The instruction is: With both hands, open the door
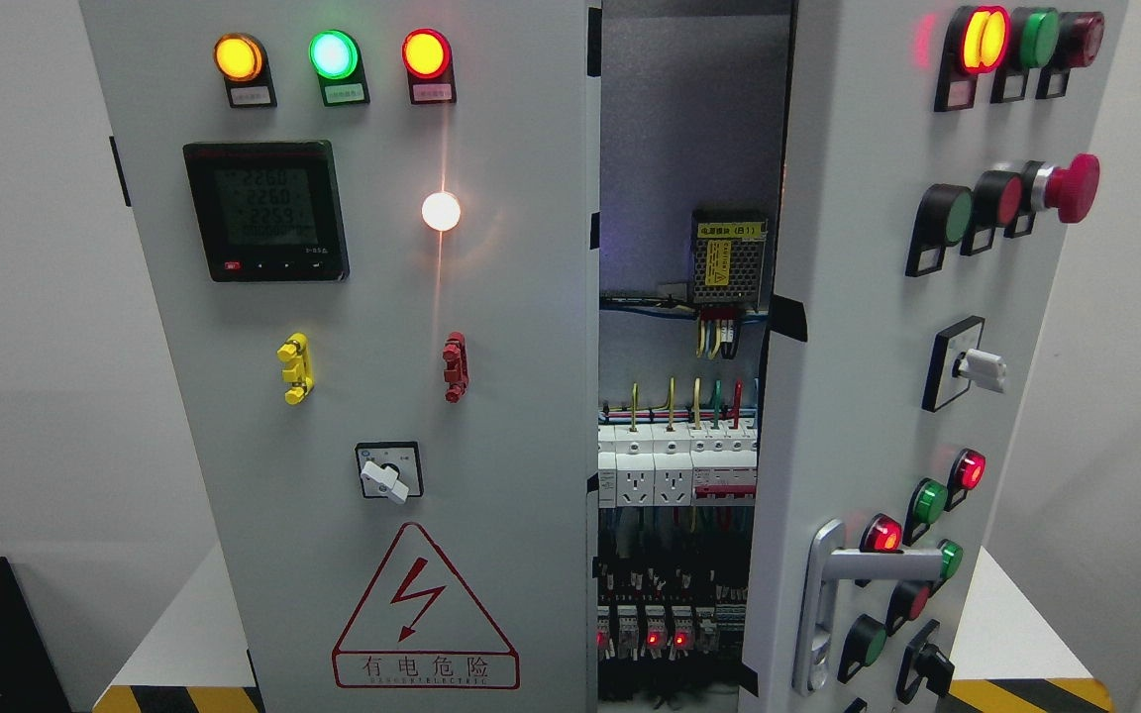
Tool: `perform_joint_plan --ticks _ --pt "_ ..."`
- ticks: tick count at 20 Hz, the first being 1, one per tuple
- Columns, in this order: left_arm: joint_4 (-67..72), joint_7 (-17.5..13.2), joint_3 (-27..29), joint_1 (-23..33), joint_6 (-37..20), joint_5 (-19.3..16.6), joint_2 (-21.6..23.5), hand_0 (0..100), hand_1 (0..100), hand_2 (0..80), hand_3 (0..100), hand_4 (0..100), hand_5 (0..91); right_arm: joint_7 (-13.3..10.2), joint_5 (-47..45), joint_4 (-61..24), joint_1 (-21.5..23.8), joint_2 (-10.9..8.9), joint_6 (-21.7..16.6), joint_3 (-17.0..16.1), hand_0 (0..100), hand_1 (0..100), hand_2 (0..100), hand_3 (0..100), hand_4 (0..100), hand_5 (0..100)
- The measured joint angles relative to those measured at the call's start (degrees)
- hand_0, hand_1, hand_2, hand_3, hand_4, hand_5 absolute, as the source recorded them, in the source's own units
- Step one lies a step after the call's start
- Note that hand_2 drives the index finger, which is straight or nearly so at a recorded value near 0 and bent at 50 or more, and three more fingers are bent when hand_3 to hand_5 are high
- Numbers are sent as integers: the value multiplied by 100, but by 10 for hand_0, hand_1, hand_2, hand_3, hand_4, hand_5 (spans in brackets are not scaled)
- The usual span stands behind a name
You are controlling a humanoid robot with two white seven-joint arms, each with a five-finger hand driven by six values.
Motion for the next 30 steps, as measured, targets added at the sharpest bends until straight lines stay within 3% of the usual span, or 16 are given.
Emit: perform_joint_plan --ticks 6,14,17,21,26,30 --pt "-714 -12 -90 175 -23 22 19 0 0 0 0 0 0 0 0 -2 0 0 0 0 191 0 0 0 0 0" --pt "-2405 -21 -948 560 -1 230 117 0 0 0 0 0 0 0 0 -2 0 0 0 0 191 0 0 0 0 0" --pt "-3195 -34 -1308 725 33 512 210 0 0 0 0 0 0 0 0 -2 0 0 0 0 191 0 0 0 0 0" --pt "-4355 -45 -1878 850 65 1185 466 0 0 0 0 0 0 0 0 -2 0 0 0 0 191 0 0 0 0 0" --pt "-5785 29 -2702 868 79 2062 1098 0 0 0 0 0 0 0 0 -1 0 0 0 0 191 0 0 0 0 0" --pt "-6923 38 -3236 823 215 2403 1696 0 0 0 0 0 0 0 0 -1 0 0 0 0 191 0 0 0 0 0"
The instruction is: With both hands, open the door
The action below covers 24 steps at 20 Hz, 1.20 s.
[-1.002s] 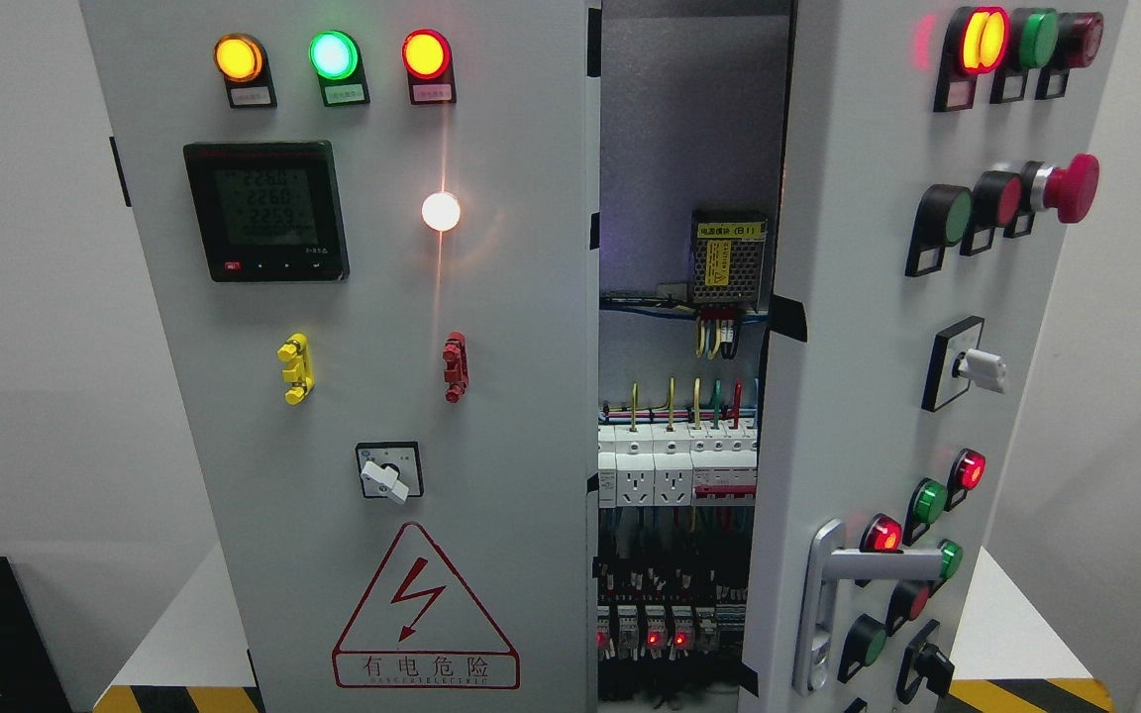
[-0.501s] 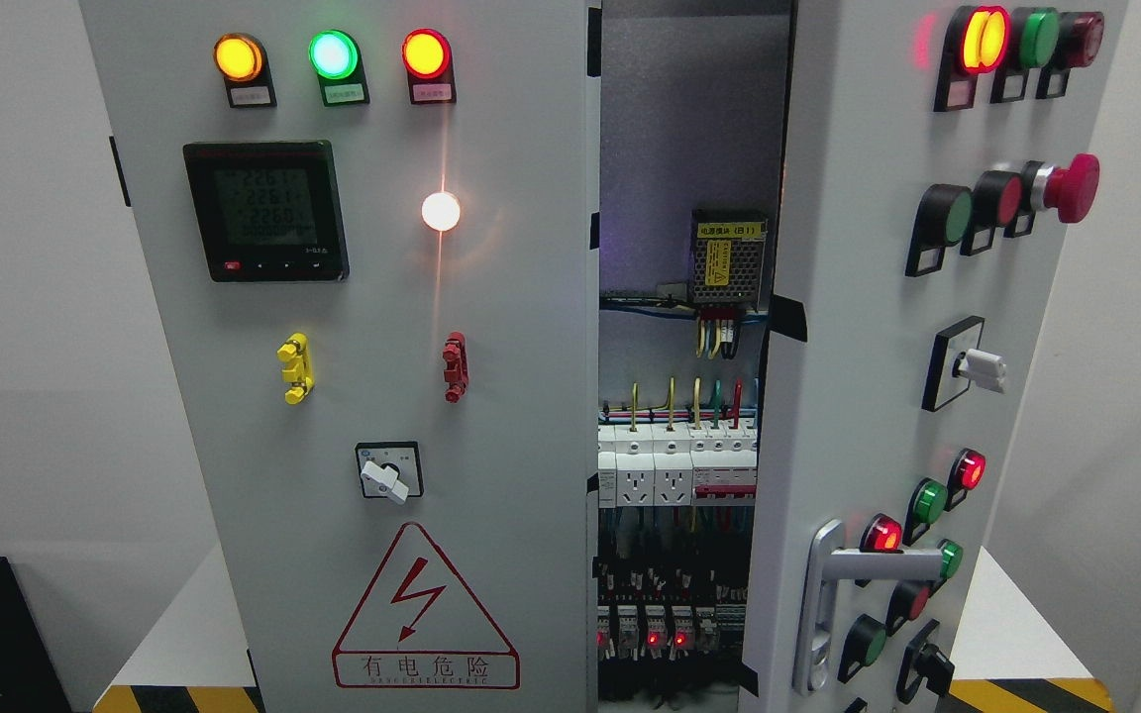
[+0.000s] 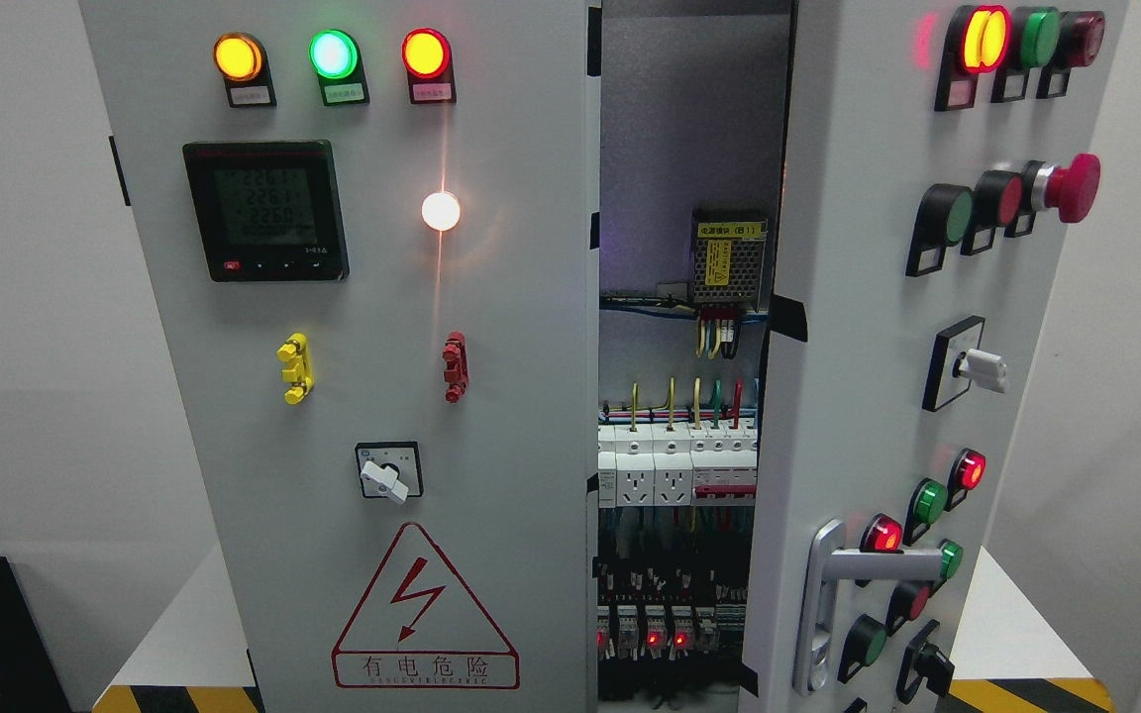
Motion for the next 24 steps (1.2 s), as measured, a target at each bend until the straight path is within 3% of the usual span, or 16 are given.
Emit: perform_joint_plan --ticks 8,19,24 --pt "-1986 4 -798 -461 96 661 1244 0 0 0 0 0 0 0 0 1 0 0 0 0 191 0 0 0 0 0" --pt "-3768 -35 -1339 -1826 133 2412 2654 0 0 0 0 0 0 0 0 -2 0 0 0 0 191 0 0 0 0 0" --pt "-4263 -53 -1491 -2582 131 2926 3068 0 0 0 0 0 0 0 0 -2 0 0 0 0 191 0 0 0 0 0"
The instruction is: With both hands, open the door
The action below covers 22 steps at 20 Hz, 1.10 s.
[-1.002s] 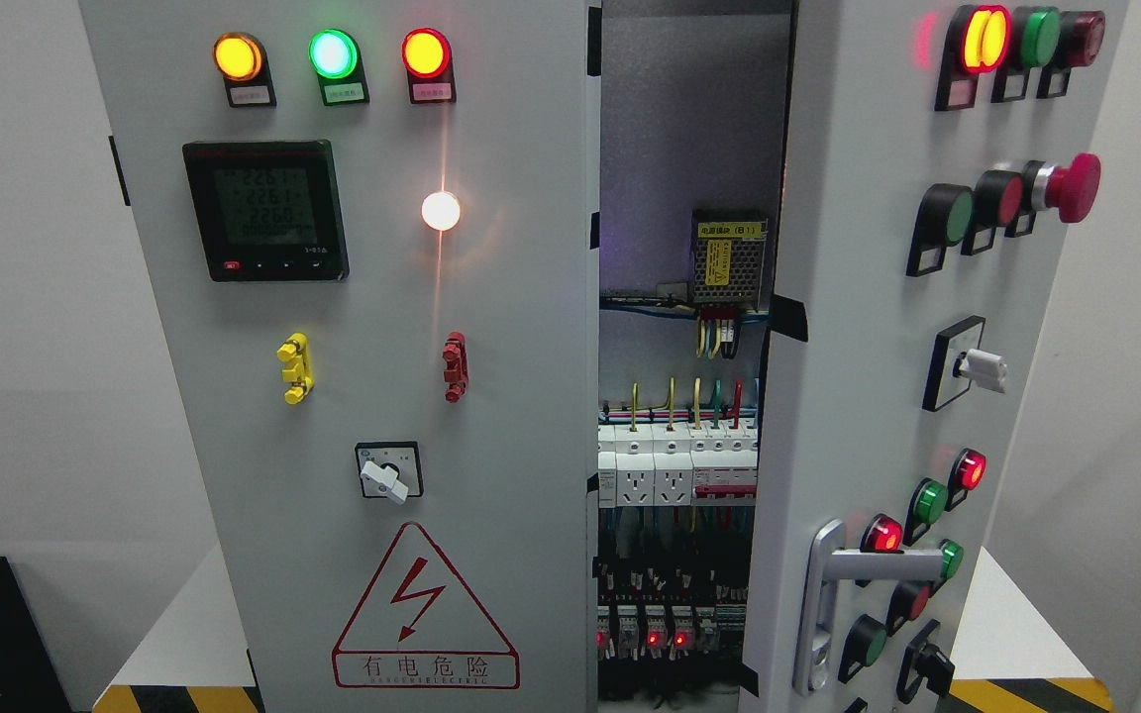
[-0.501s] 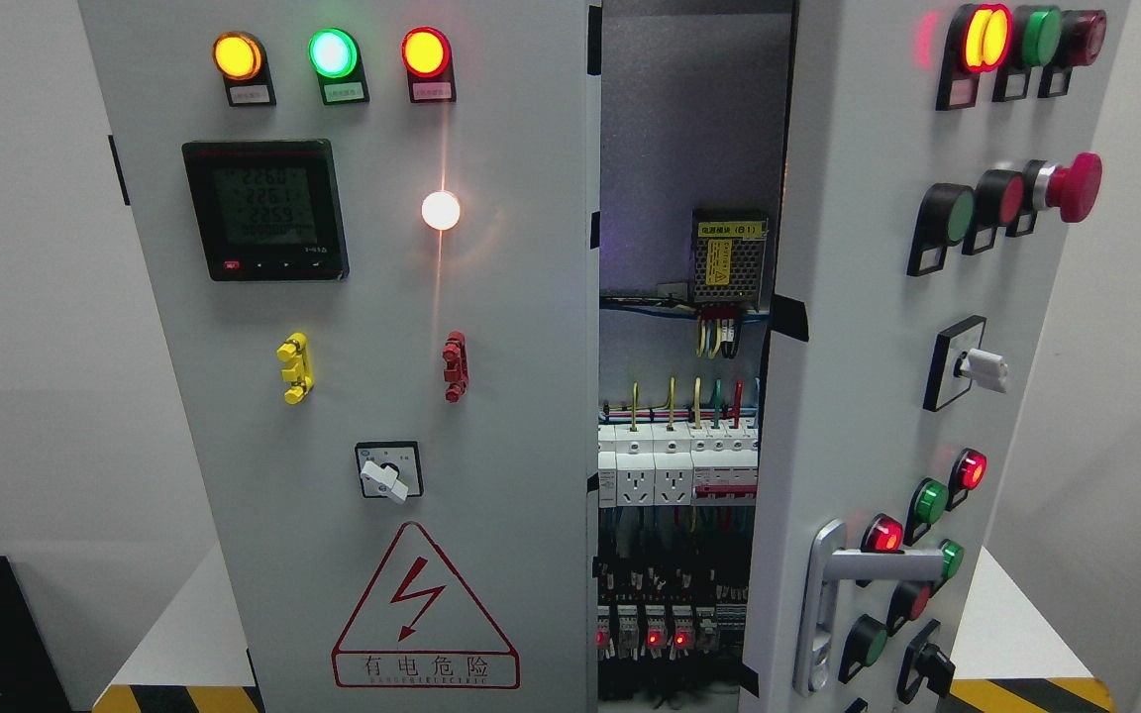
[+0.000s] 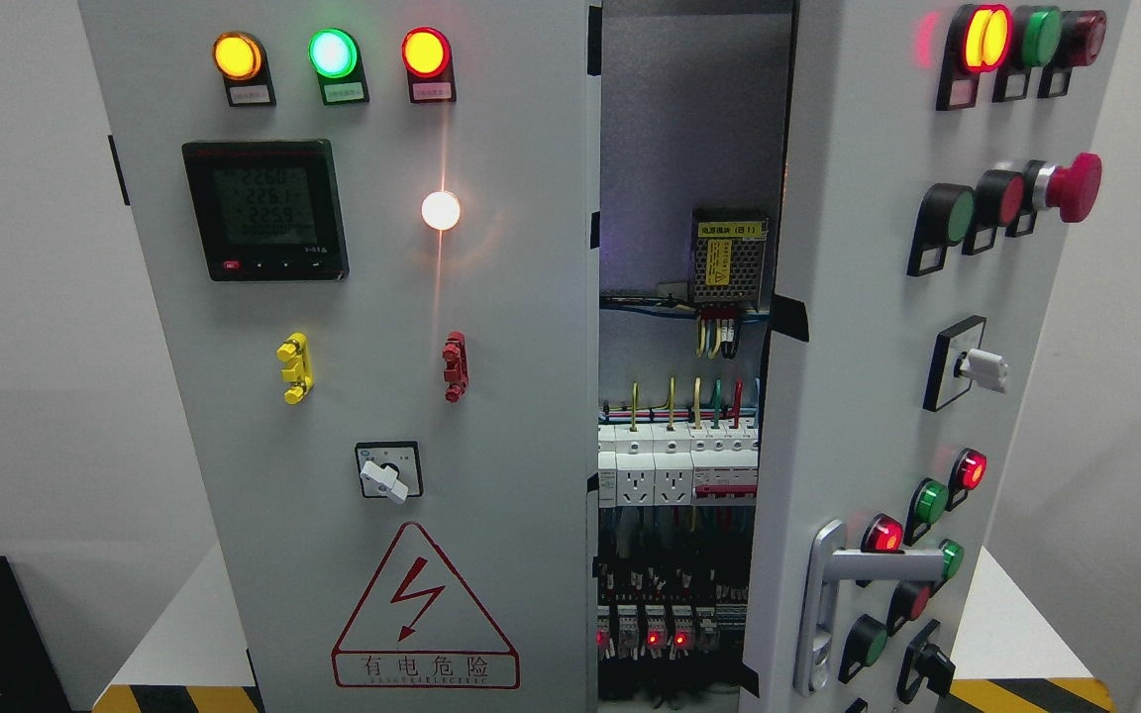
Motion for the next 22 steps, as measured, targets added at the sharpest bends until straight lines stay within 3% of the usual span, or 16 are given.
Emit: perform_joint_plan --ticks 10,22 --pt "-516 59 -207 -1715 189 901 469 0 0 0 0 0 0 0 0 2 0 0 0 0 191 0 0 0 0 0" --pt "-630 72 -506 -3577 1004 1602 217 0 0 0 0 0 0 0 0 1 0 0 0 0 190 0 0 0 0 0"
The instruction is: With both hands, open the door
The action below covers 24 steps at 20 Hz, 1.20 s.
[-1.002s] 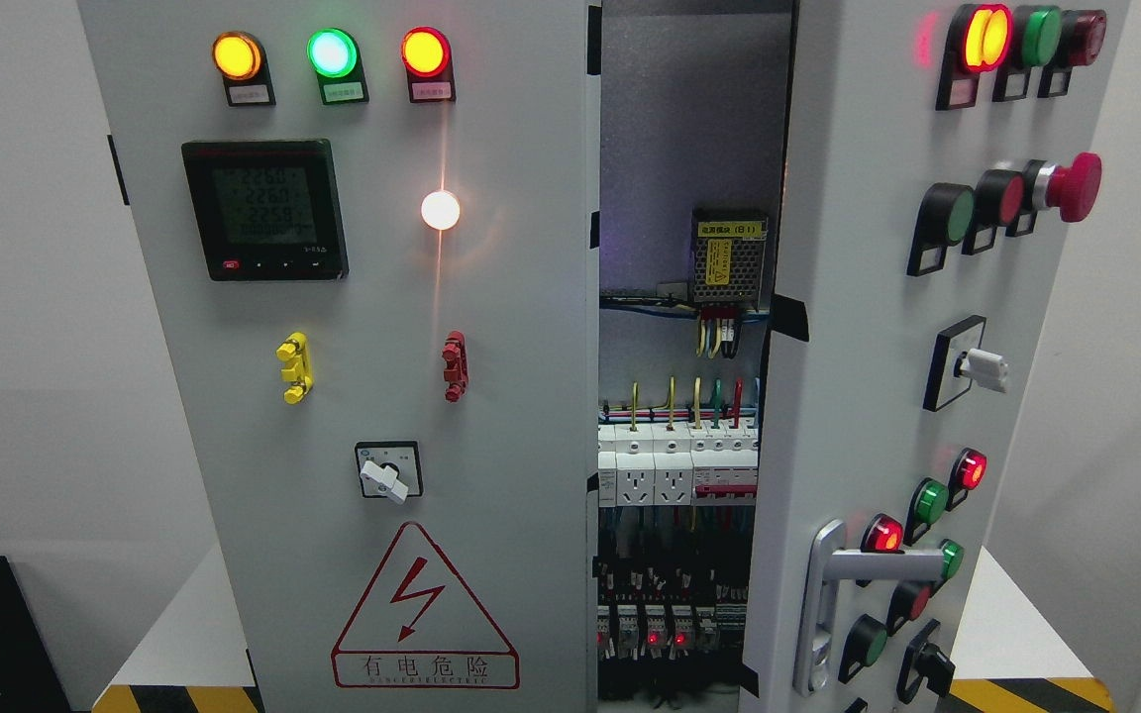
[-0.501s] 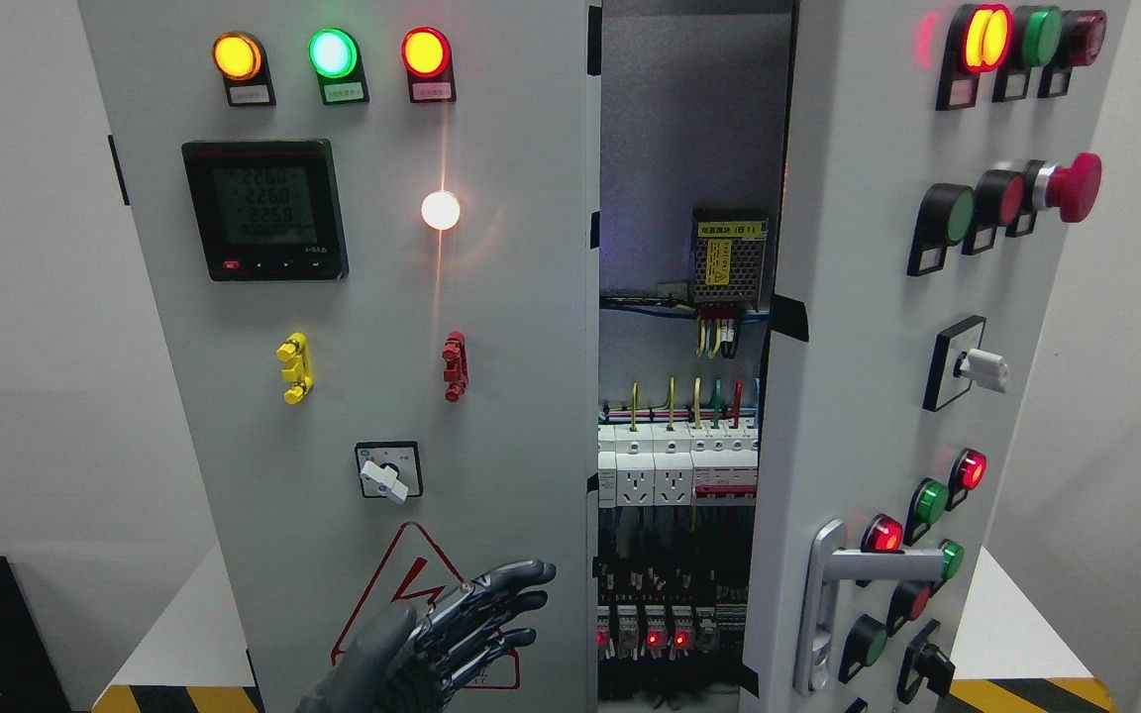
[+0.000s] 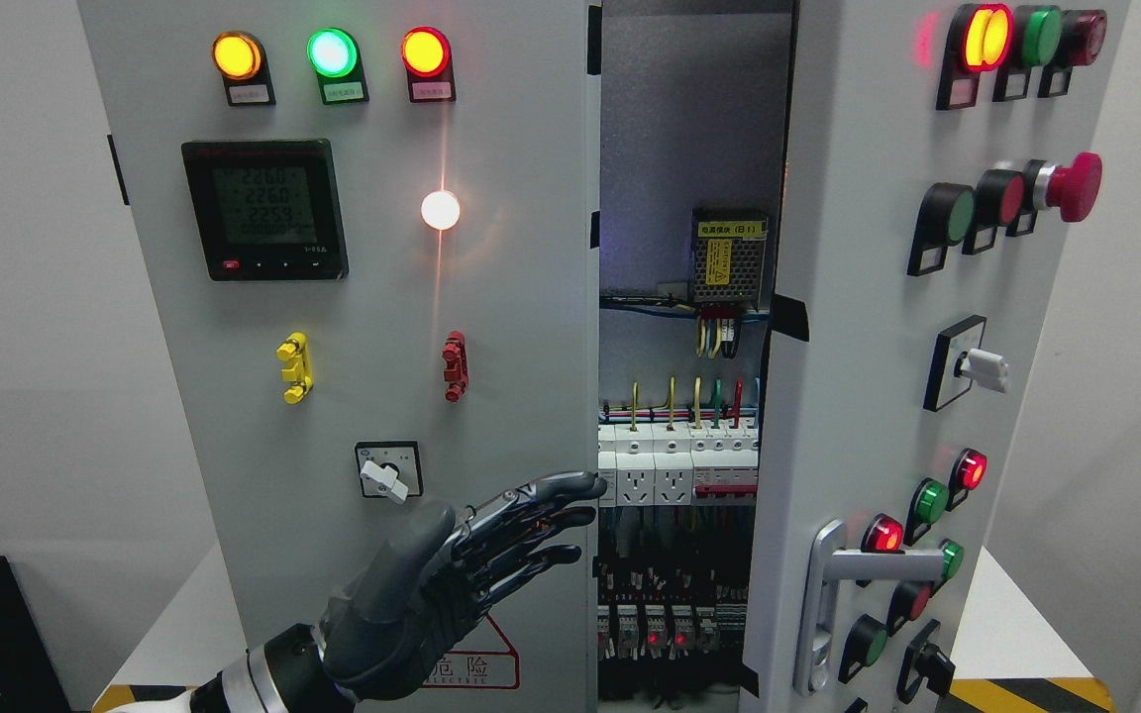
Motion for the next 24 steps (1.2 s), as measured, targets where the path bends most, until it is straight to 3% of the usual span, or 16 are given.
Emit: perform_joint_plan --ticks 13,24 --pt "475 1 -361 -1150 276 1177 -663 0 0 0 0 0 0 0 0 0 0 0 0 0 191 0 0 0 0 0" --pt "839 -3 -644 -1489 337 1474 -1182 0 0 0 0 0 0 0 0 0 0 0 0 0 190 0 0 0 0 0"
